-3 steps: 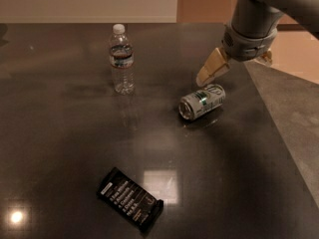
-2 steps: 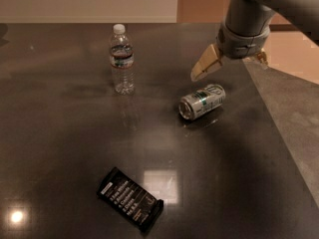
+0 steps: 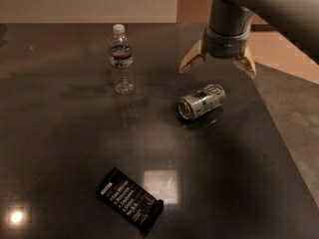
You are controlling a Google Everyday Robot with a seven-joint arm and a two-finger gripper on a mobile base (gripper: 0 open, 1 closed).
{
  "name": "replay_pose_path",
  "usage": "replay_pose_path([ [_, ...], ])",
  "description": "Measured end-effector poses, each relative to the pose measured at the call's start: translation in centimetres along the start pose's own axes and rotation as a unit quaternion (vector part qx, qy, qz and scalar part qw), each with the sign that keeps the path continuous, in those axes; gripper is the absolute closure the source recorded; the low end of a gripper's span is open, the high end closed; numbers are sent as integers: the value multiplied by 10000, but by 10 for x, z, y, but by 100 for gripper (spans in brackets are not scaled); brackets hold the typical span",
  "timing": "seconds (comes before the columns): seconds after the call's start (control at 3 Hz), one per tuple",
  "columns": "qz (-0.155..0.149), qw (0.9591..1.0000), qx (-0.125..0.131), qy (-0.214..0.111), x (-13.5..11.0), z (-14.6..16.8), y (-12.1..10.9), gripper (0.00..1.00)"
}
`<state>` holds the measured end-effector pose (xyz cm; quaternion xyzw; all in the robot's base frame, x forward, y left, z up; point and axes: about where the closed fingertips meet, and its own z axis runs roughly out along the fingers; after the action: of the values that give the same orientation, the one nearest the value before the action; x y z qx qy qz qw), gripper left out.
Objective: Place 7up can upright
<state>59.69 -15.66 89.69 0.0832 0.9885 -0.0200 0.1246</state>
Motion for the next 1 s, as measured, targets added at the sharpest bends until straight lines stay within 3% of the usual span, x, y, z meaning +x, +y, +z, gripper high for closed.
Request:
replay_pose_path([
  [0.33,801,9966,98,138,5,11,7,0],
  [0.67,1584,9867,129,340,12,24,18,0],
  [1.0,2264,9728,163,468,20,32,26,0],
])
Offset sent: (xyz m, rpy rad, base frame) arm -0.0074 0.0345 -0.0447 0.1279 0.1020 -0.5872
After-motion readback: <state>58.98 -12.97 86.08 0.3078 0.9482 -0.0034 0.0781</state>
